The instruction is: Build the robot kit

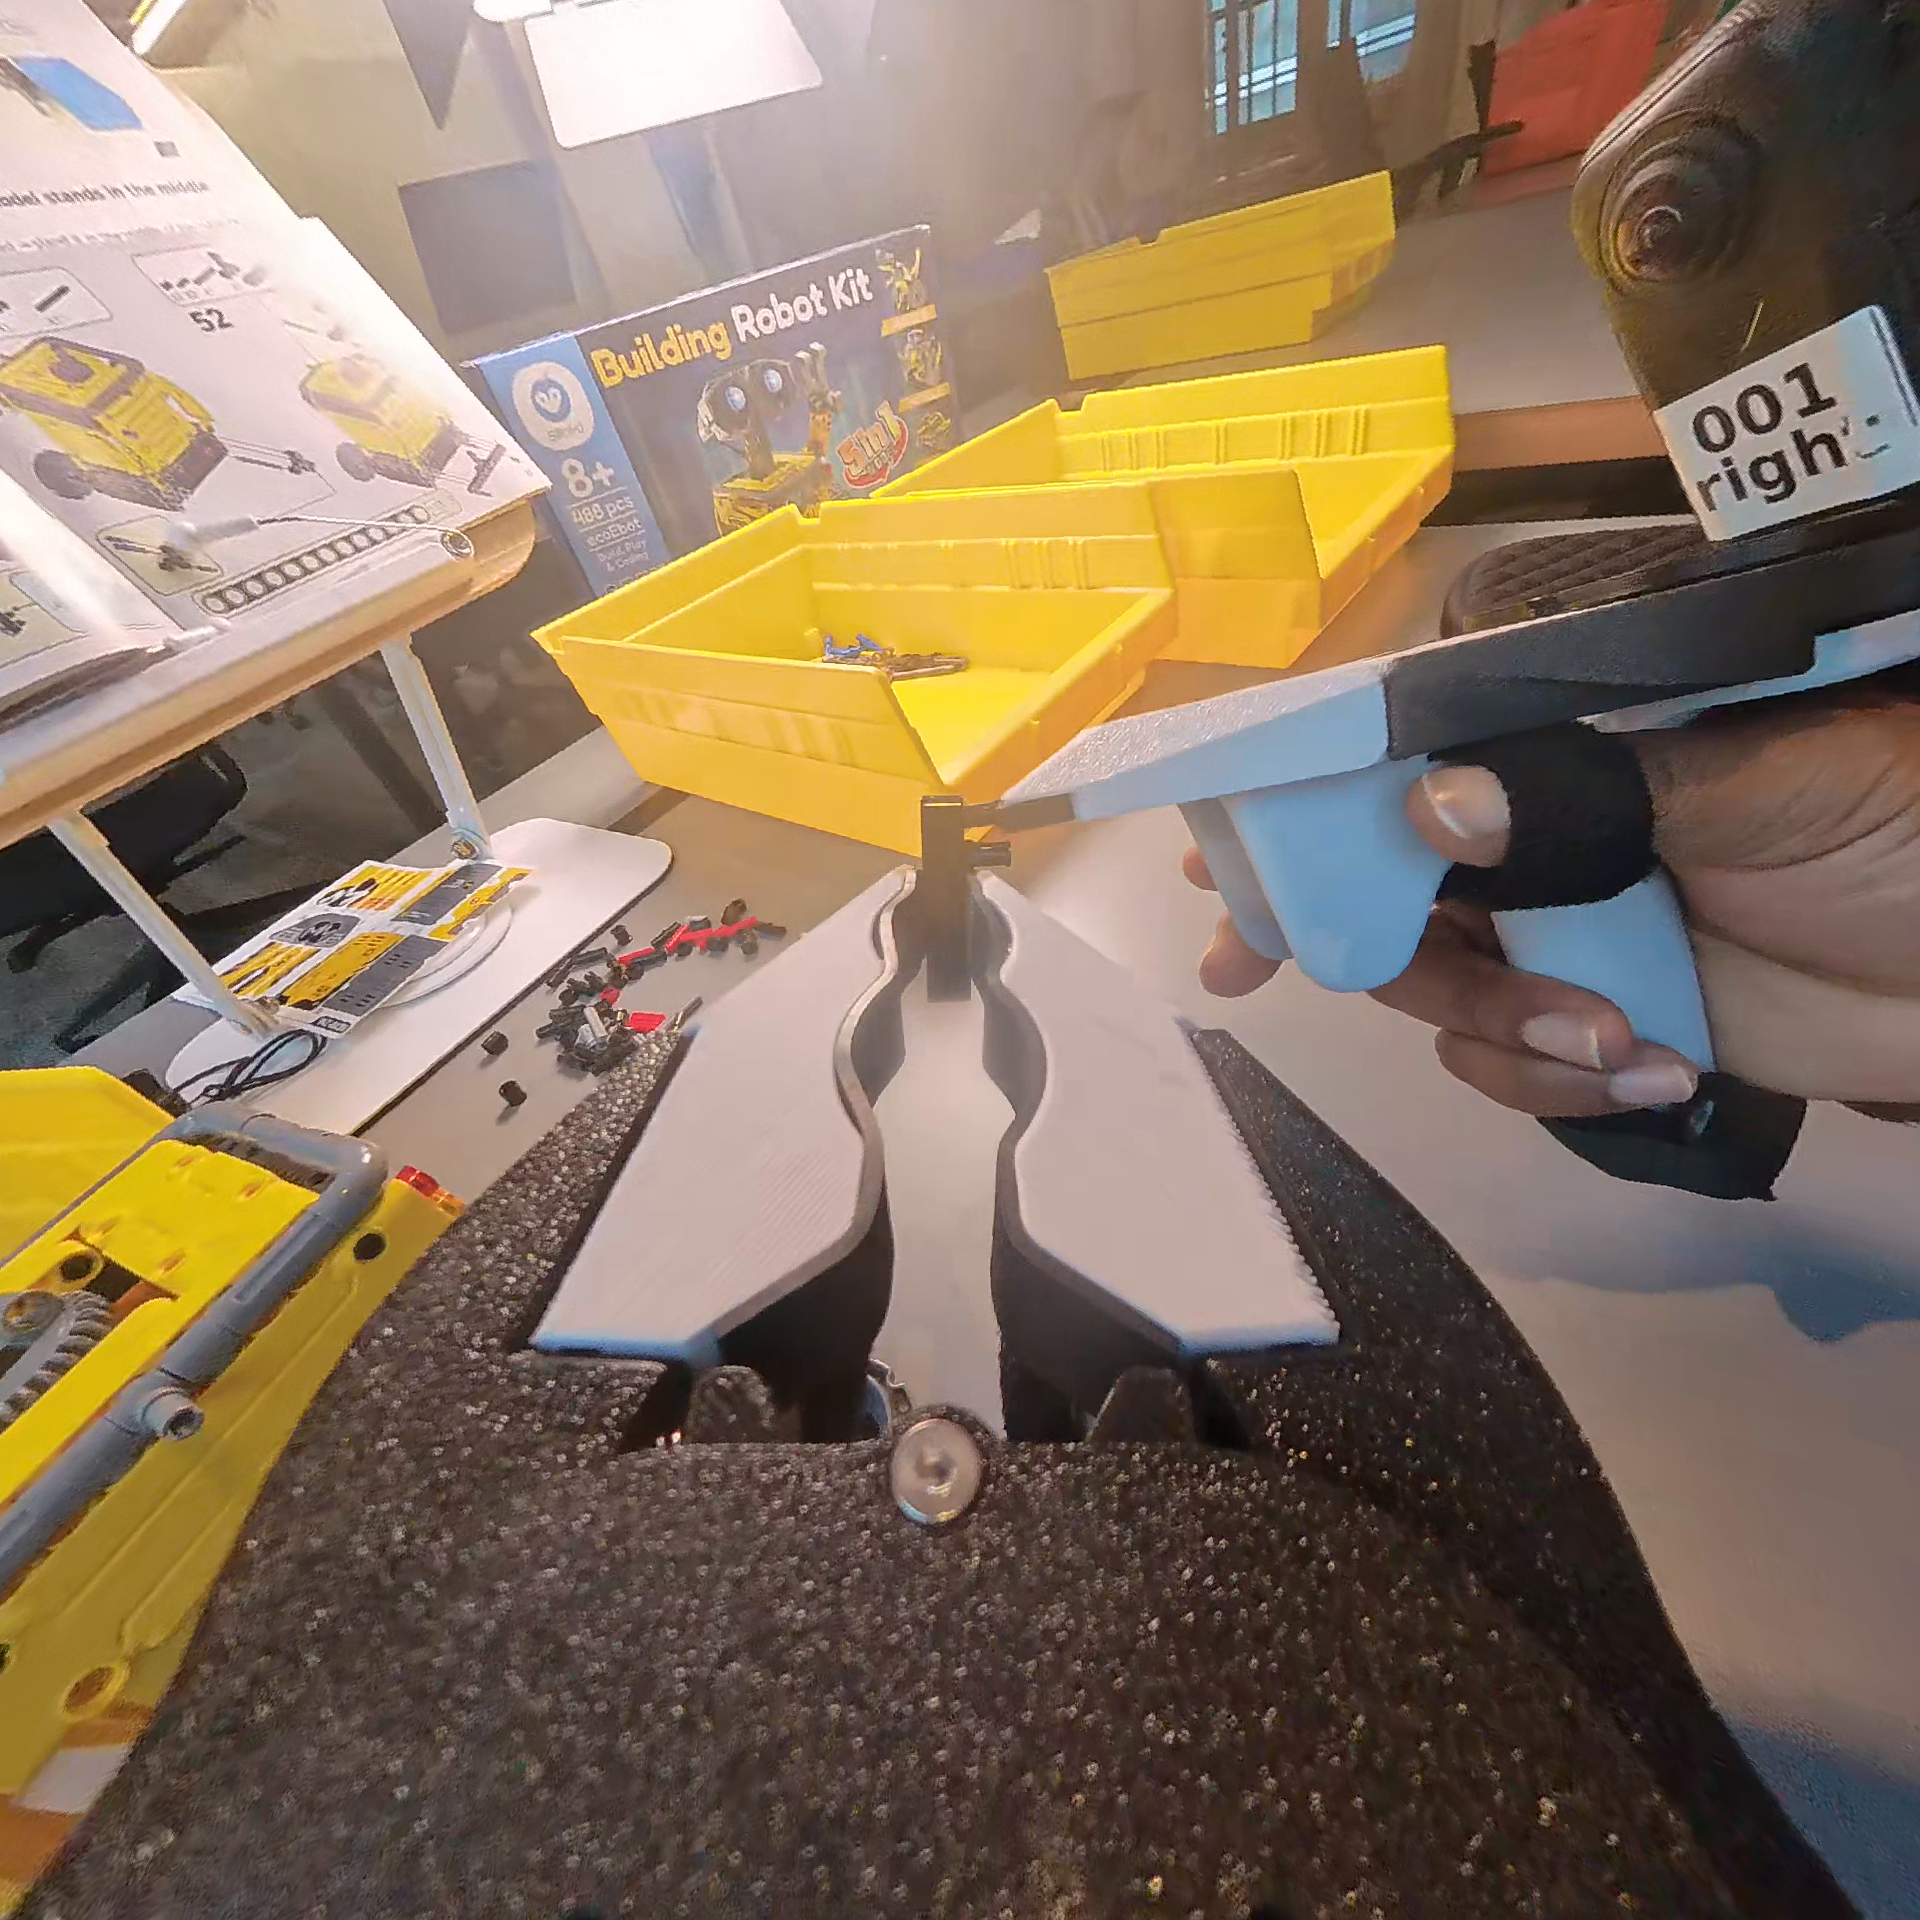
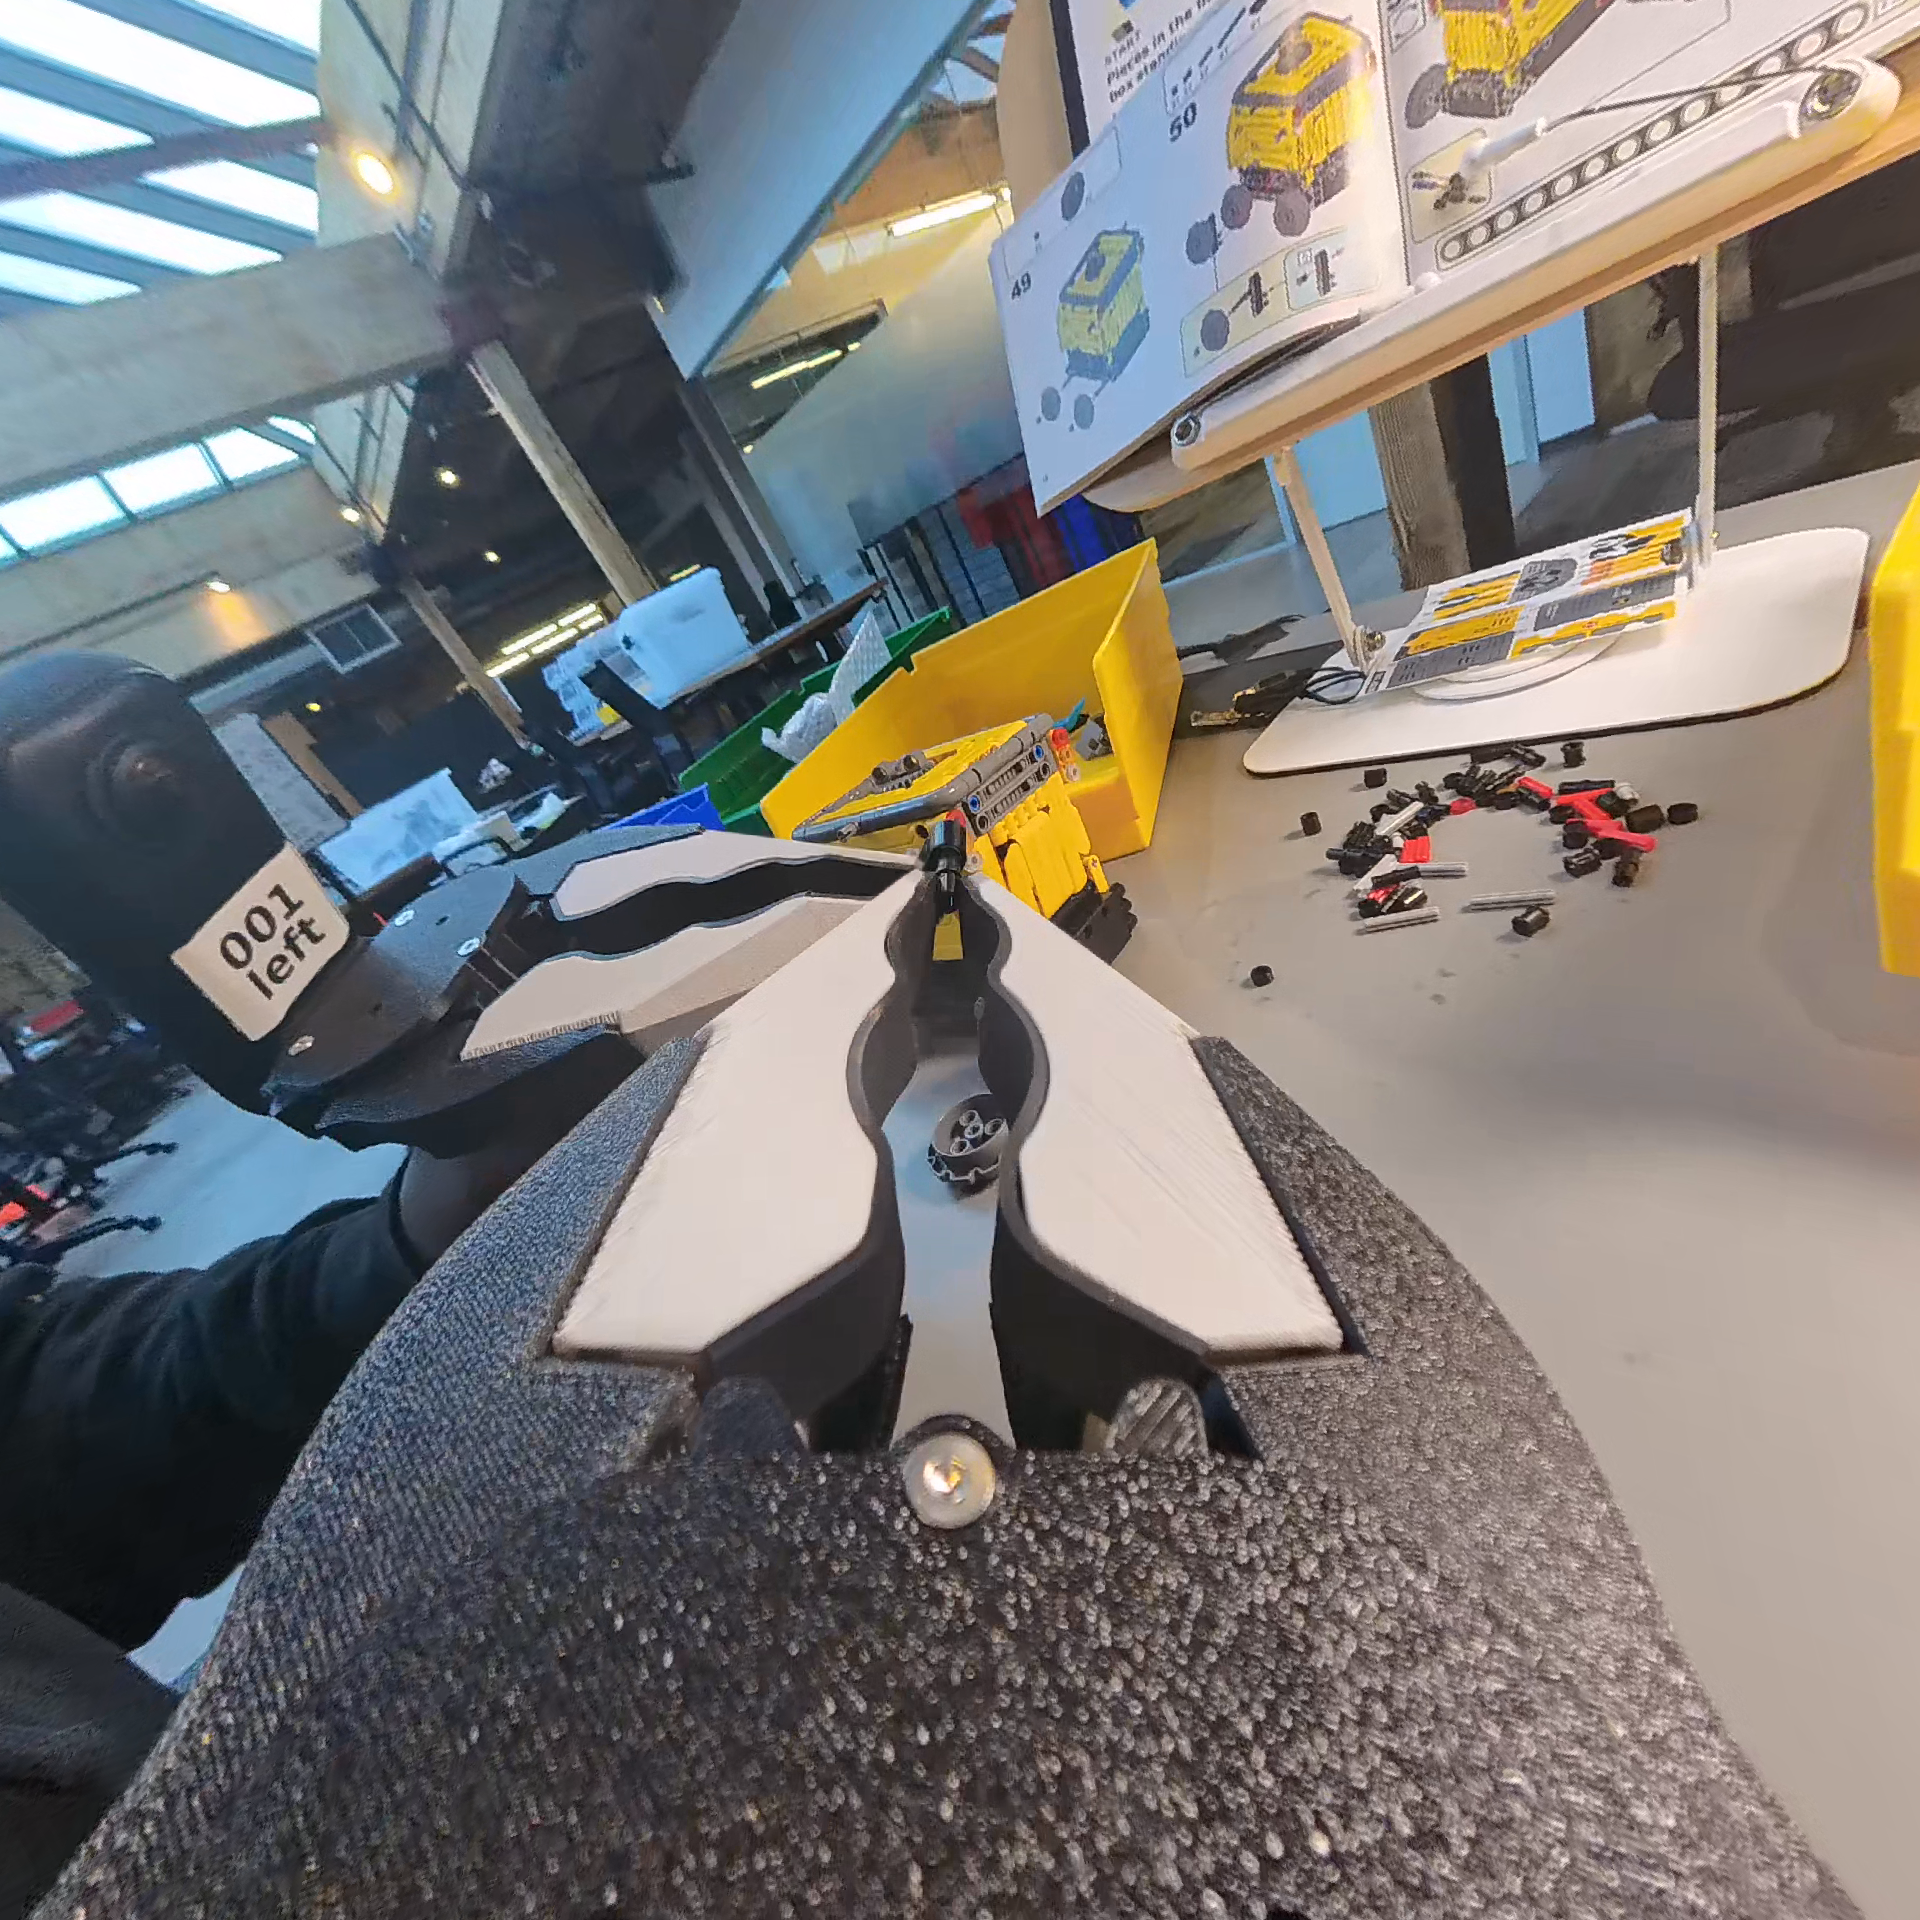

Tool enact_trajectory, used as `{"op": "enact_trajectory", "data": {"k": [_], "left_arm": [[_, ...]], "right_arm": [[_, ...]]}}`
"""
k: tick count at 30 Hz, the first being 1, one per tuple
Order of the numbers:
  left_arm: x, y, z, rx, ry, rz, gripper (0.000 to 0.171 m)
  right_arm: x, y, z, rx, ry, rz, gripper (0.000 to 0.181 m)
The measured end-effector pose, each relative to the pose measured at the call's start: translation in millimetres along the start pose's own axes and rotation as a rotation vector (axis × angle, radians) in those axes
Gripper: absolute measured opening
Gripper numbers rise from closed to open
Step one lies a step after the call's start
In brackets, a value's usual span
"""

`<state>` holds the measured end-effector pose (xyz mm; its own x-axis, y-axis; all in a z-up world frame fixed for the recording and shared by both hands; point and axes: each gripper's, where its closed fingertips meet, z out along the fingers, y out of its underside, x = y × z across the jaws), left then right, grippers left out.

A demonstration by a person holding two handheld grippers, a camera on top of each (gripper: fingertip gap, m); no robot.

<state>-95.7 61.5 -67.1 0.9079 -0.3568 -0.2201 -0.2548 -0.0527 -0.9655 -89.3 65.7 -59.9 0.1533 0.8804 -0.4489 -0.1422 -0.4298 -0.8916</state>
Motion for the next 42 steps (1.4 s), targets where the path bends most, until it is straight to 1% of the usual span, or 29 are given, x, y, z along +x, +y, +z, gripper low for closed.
{"op": "enact_trajectory", "data": {"k": [5, 11, 16, 18, 23, 26, 32, 35, 38, 42], "left_arm": [[-0.7, -3.0, -1.6, 0.010, -0.022, 0.043, 0.005], [-1.6, -3.5, -6.9, 0.016, -0.021, 0.060, 0.005], [0.3, -2.4, -8.2, -0.006, -0.046, 0.211, 0.005], [1.0, -3.3, -10.1, 0.002, -0.050, 0.242, 0.005], [4.6, -7.4, -12.5, 0.032, -0.013, 0.227, 0.004], [6.7, -7.0, -12.0, 0.033, 0.006, 0.216, 0.005], [7.0, -6.8, -12.9, 0.037, 0.016, 0.199, 0.004], [6.2, -3.4, -10.3, 0.026, 0.029, 0.145, 0.005], [5.4, -2.6, -8.4, 0.025, 0.051, 0.057, 0.004], [3.4, -0.9, -9.4, 0.025, 0.040, 0.058, 0.004]], "right_arm": [[-3.2, -3.4, 0.6, 0.037, -0.002, 0.025, 0.004], [-8.3, -0.6, 2.9, 0.059, -0.022, 0.048, 0.004], [-6.8, 0.0, 1.9, 0.017, -0.019, 0.008, 0.004], [-7.5, 2.1, 1.4, -0.008, -0.025, -0.010, 0.004], [-14.8, -0.7, -3.6, 0.016, -0.096, 0.021, 0.003], [-14.9, -1.9, -6.0, 0.033, -0.130, 0.093, 0.004], [-14.8, -1.9, -6.0, 0.042, -0.088, 0.064, 0.004], [-12.8, -0.9, -5.1, 0.053, -0.080, 0.082, 0.003], [-10.5, -1.4, -4.2, 0.082, -0.068, 0.110, 0.004], [-7.7, 2.3, -1.1, 0.083, -0.022, 0.106, 0.004]]}}
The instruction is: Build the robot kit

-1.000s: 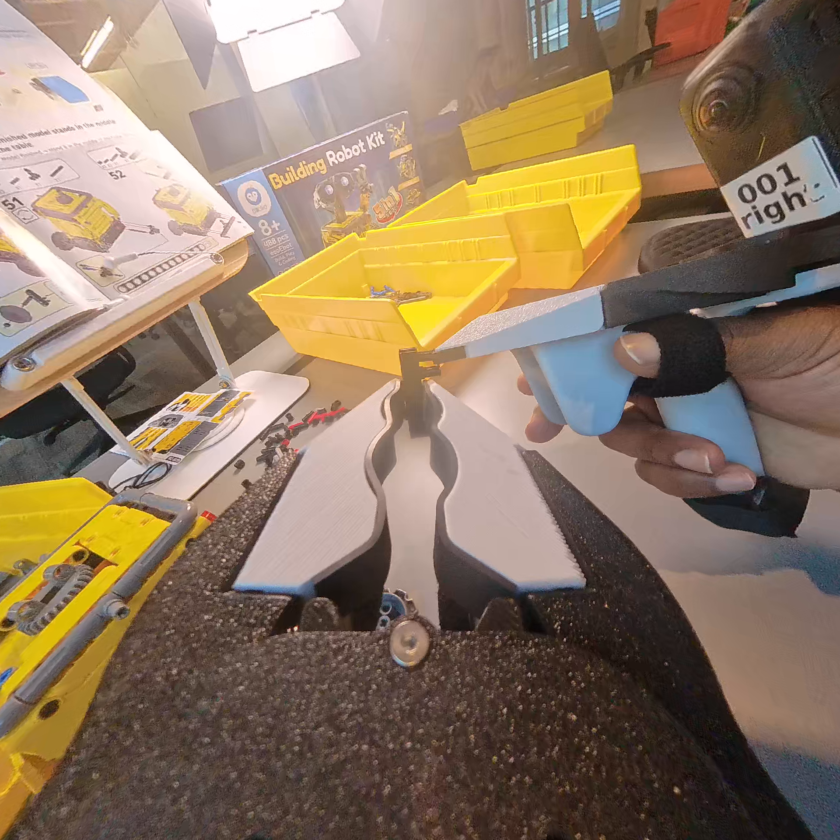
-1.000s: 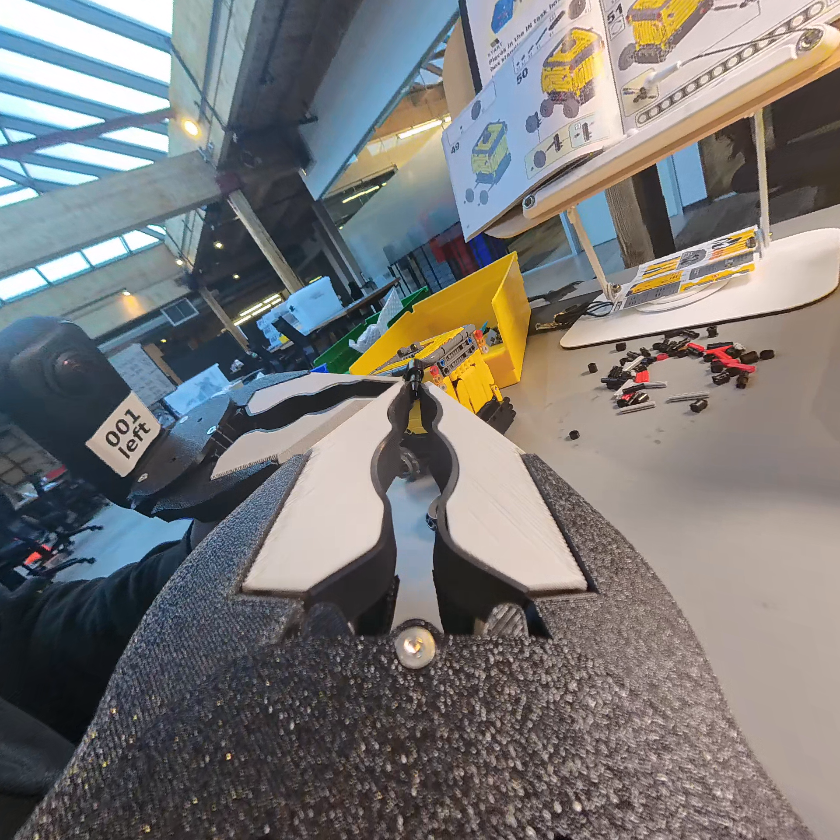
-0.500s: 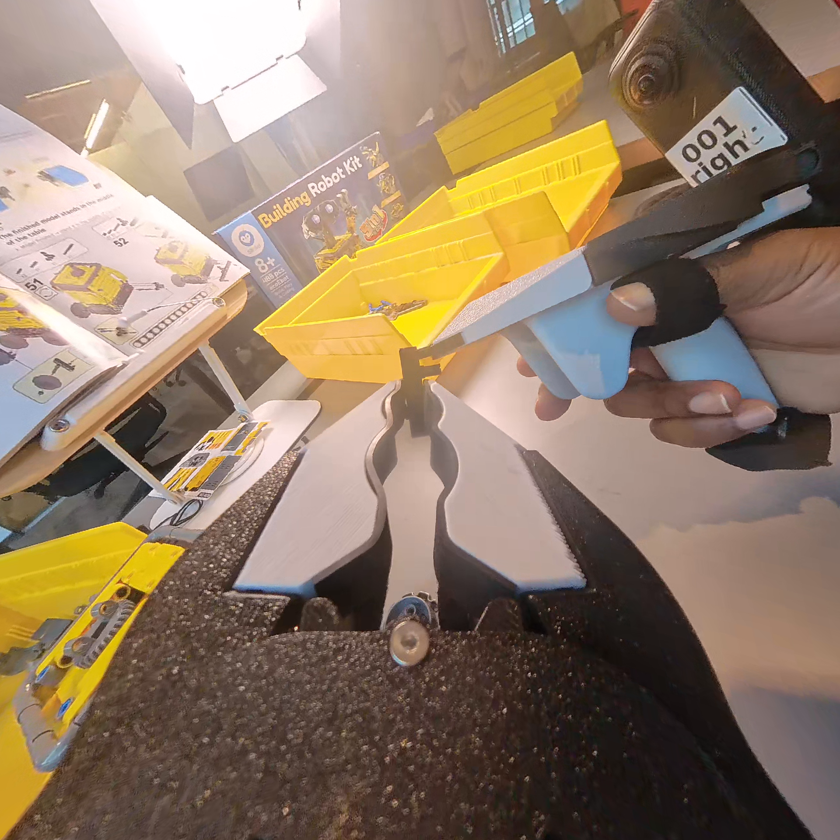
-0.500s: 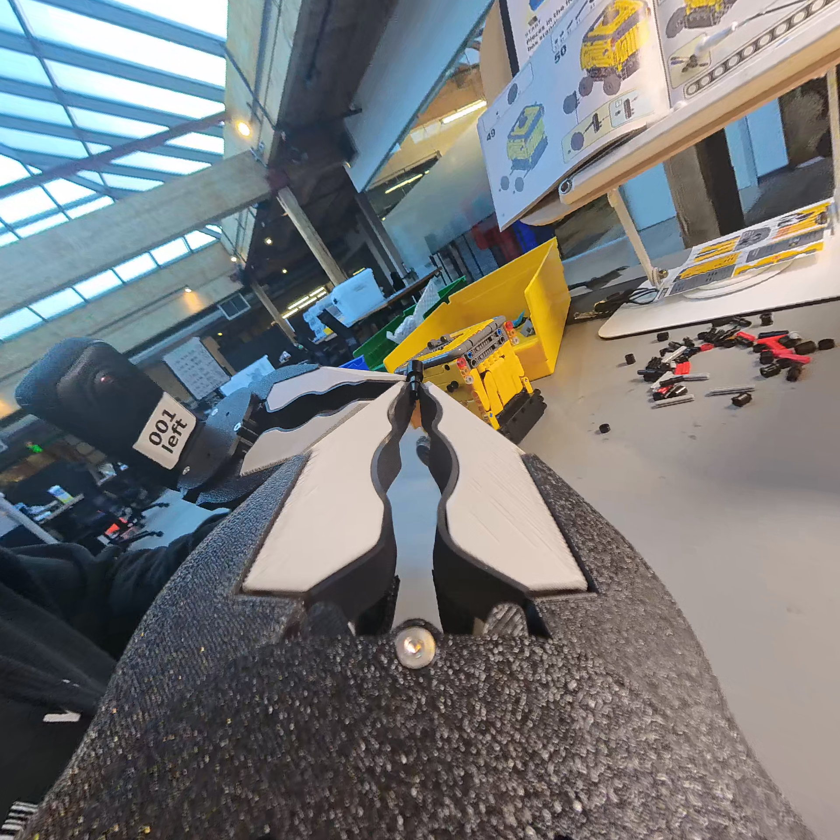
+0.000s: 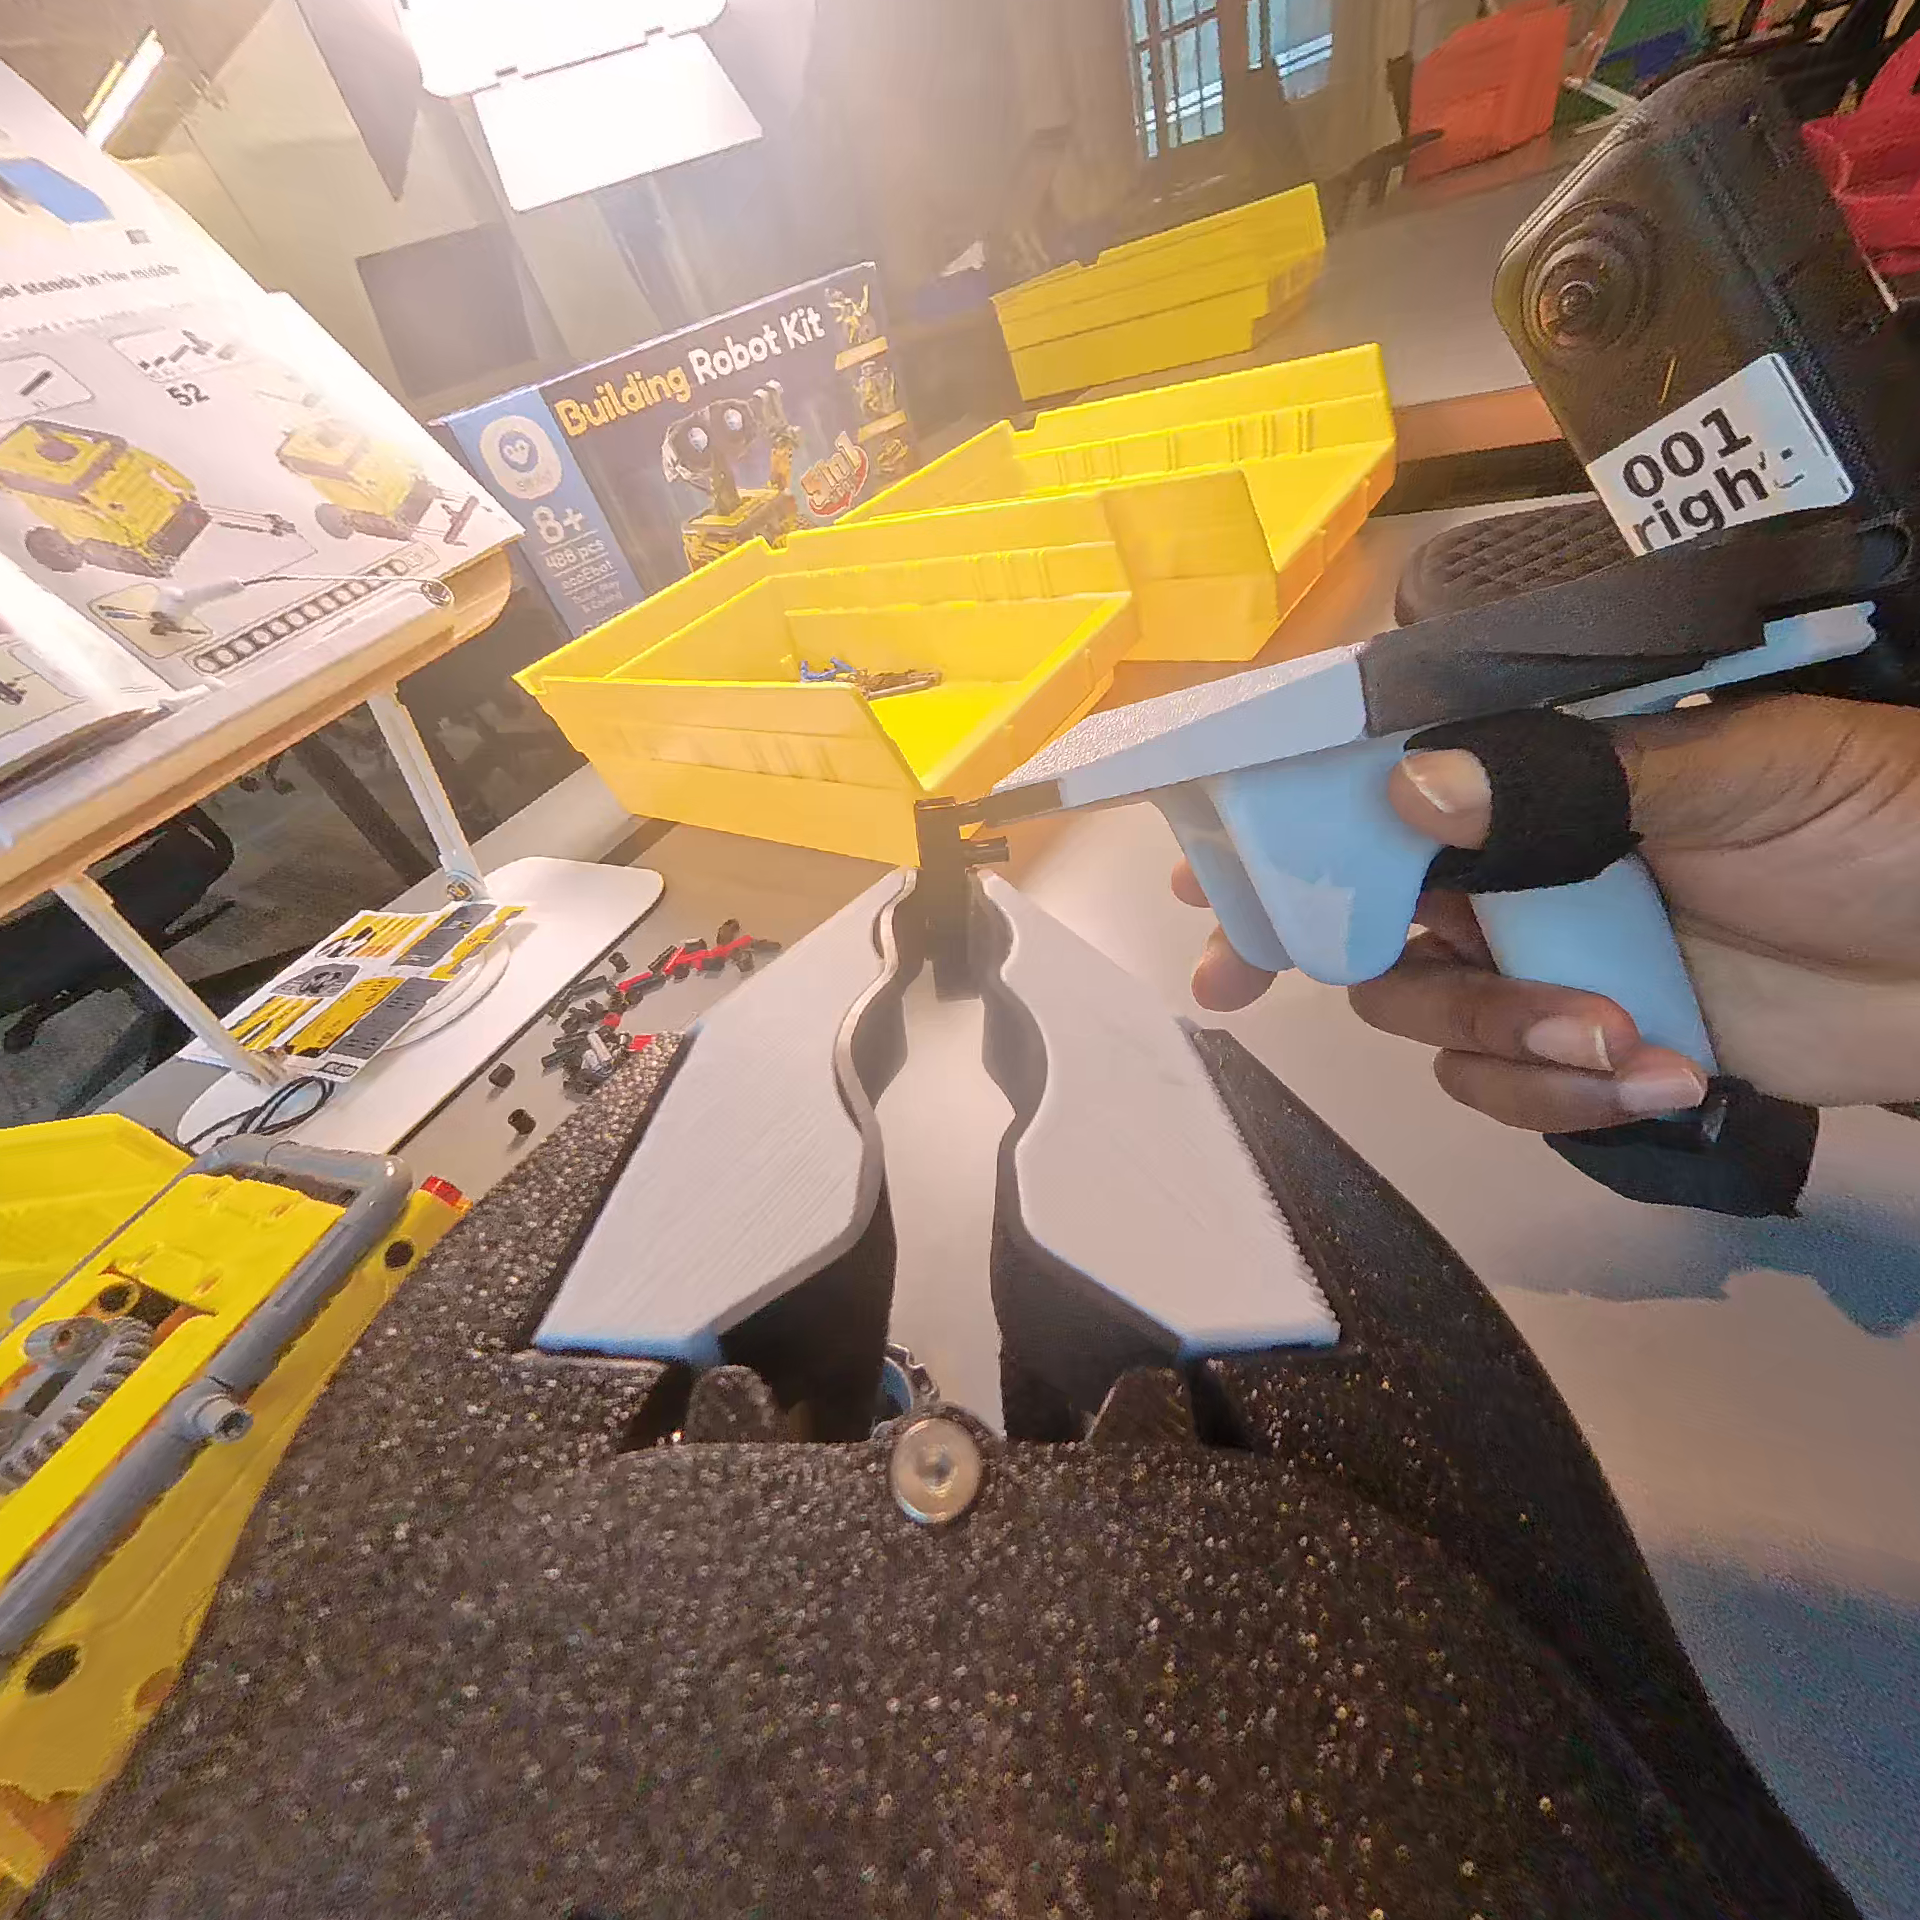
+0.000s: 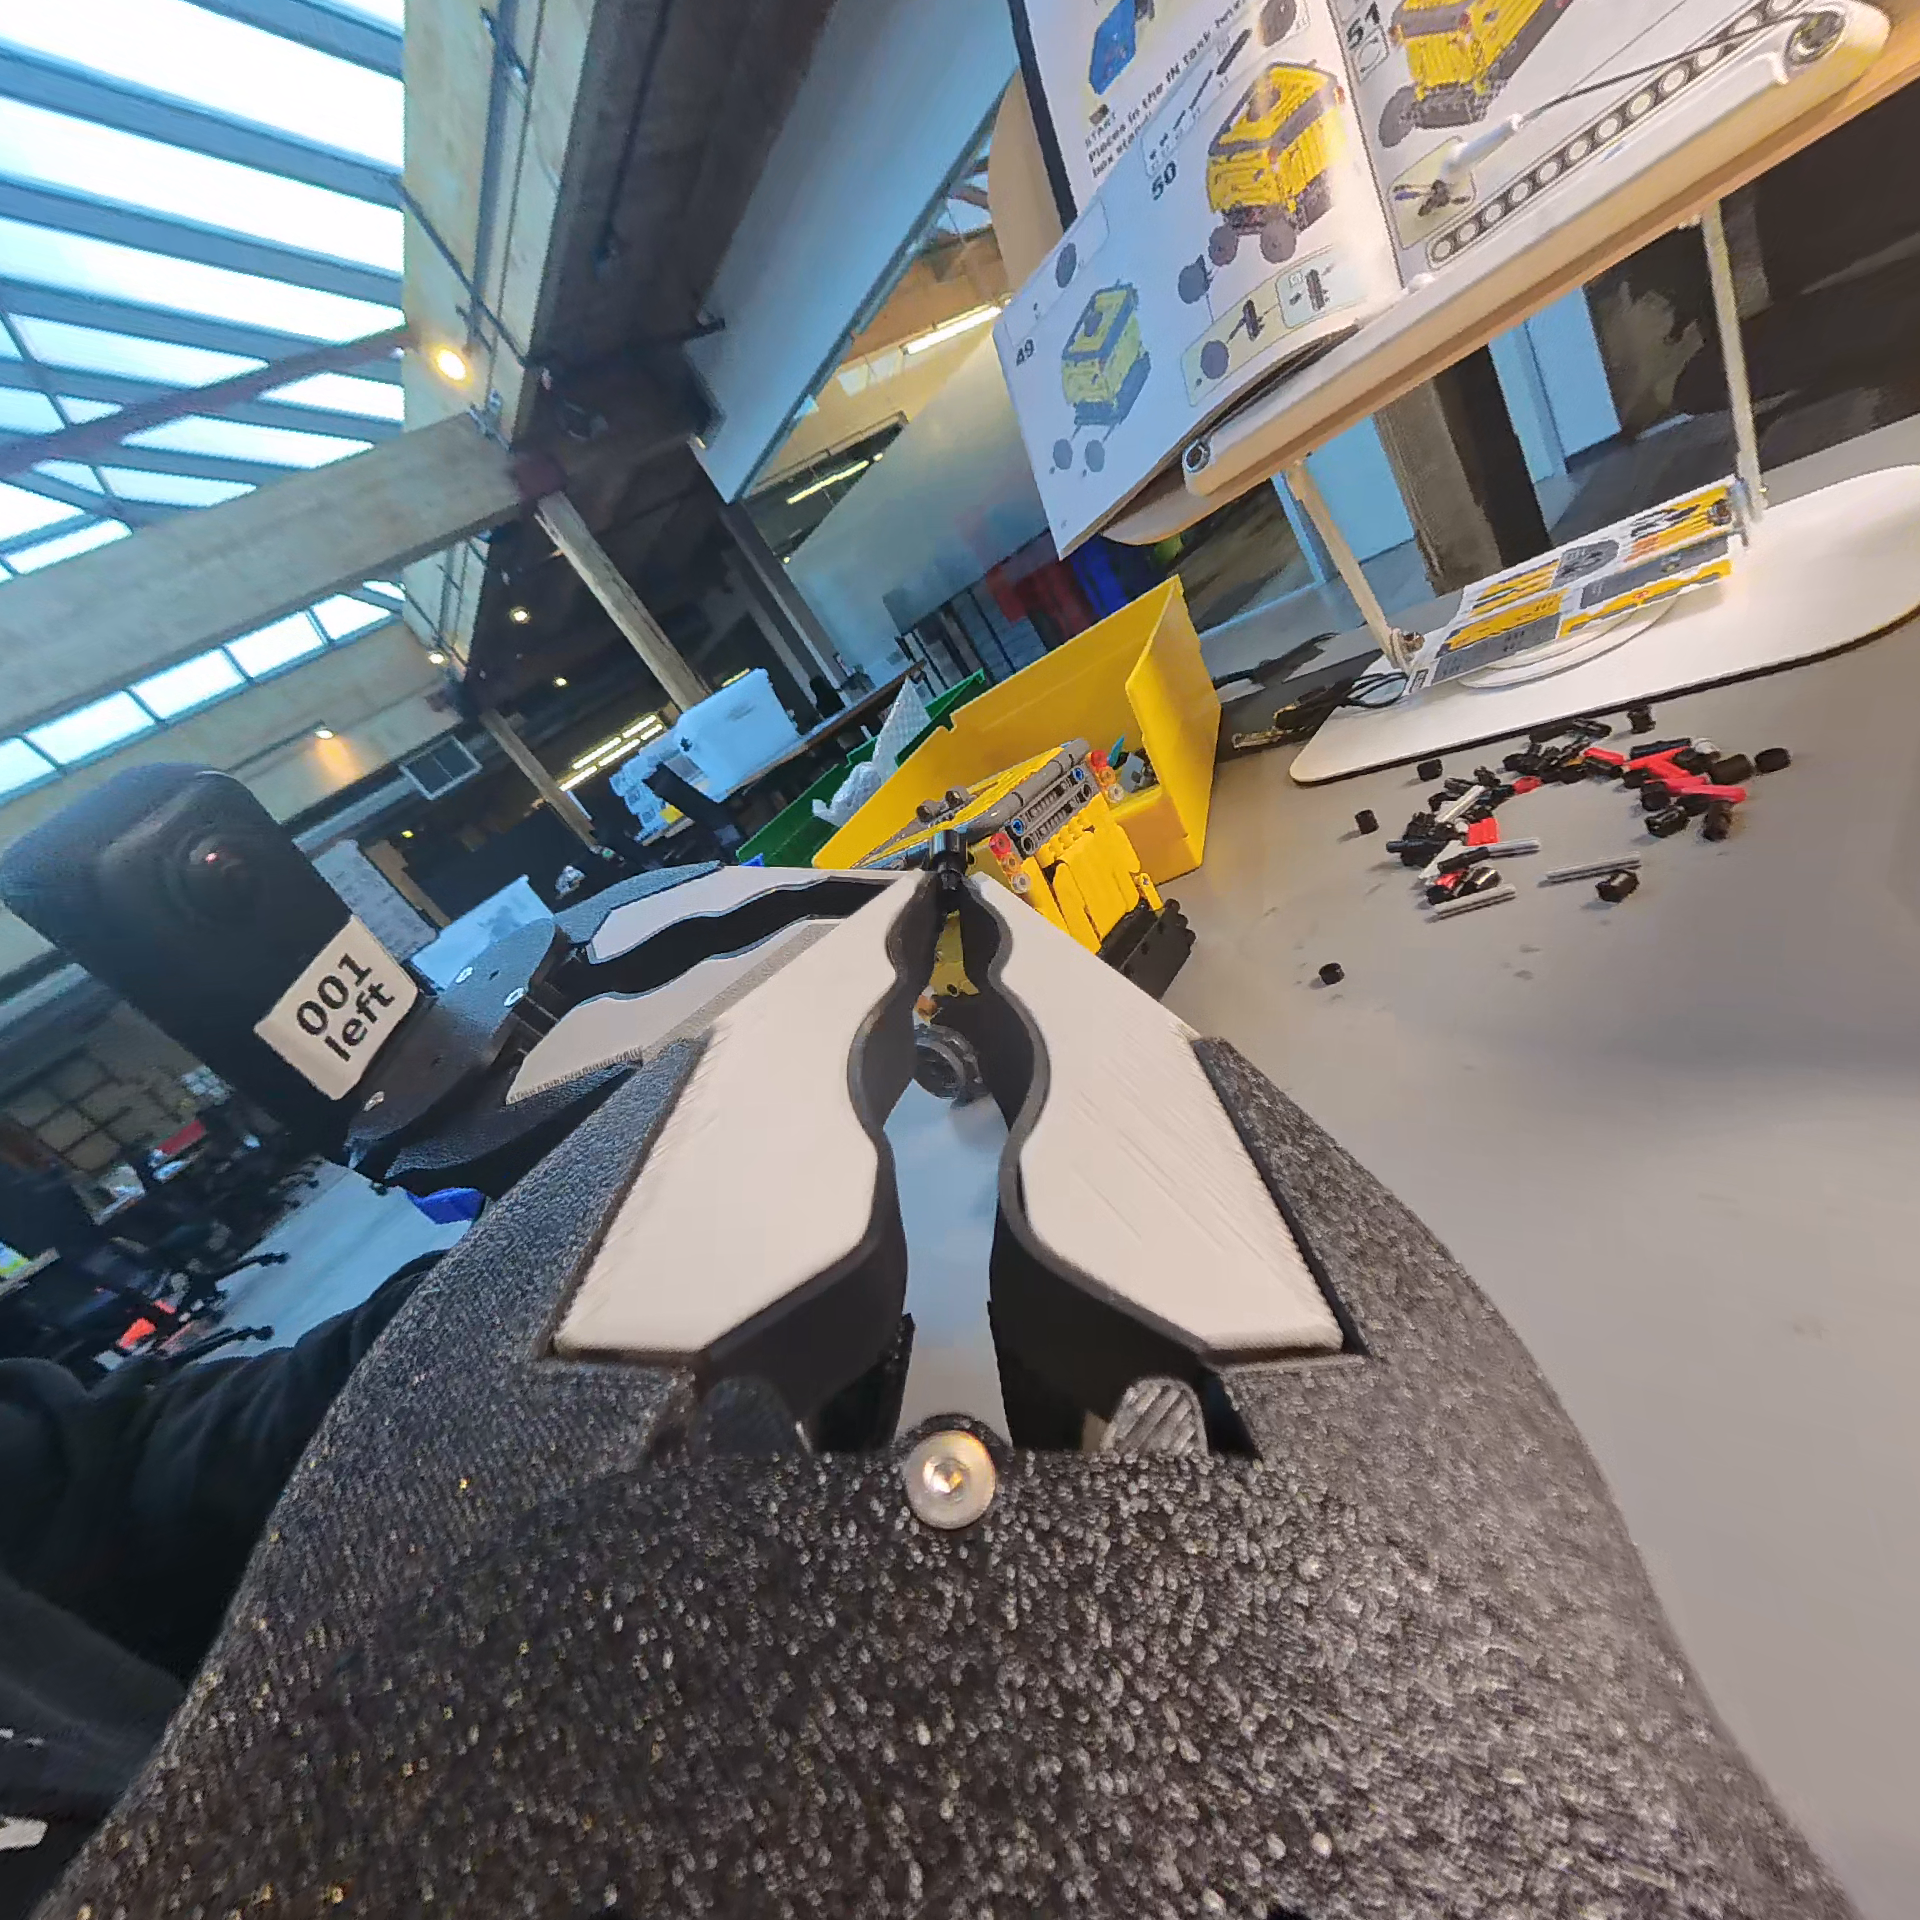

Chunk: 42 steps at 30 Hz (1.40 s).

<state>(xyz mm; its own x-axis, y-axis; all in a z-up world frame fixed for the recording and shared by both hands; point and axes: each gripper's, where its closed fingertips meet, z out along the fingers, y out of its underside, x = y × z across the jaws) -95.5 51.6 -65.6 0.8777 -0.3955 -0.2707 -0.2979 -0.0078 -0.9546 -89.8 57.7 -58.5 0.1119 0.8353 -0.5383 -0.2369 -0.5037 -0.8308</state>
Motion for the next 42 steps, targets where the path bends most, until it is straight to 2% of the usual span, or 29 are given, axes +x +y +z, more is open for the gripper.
{"op": "enact_trajectory", "data": {"k": [6, 16, 22, 26, 31, 37, 42], "left_arm": [[-1.2, -2.2, -1.8, 0.013, -0.012, 0.018, 0.004], [0.8, -9.1, -8.3, 0.051, -0.007, 0.112, 0.005], [1.7, -9.7, -7.0, 0.037, -0.028, 0.174, 0.005], [2.0, -8.1, -8.3, 0.031, -0.037, 0.202, 0.005], [2.9, -11.5, -9.1, 0.056, -0.015, 0.142, 0.005], [3.9, -12.0, -4.3, 0.062, 0.033, -0.010, 0.005], [-0.3, -6.4, -4.4, 0.066, 0.099, -0.225, 0.005]], "right_arm": [[-4.3, -0.2, 1.0, 0.015, -0.026, 0.051, 0.004], [-12.0, -1.9, -0.6, -0.025, -0.061, -0.003, 0.004], [-14.0, -6.0, -1.4, 0.043, -0.131, 0.191, 0.004], [-9.8, -3.4, -0.9, 0.011, -0.063, 0.067, 0.004], [-11.0, -5.1, -1.9, 0.017, -0.046, 0.026, 0.004], [-11.7, -12.1, -3.7, 0.136, -0.057, 0.114, 0.004], [-7.8, -6.2, 1.7, 0.059, 0.043, -0.143, 0.003]]}}
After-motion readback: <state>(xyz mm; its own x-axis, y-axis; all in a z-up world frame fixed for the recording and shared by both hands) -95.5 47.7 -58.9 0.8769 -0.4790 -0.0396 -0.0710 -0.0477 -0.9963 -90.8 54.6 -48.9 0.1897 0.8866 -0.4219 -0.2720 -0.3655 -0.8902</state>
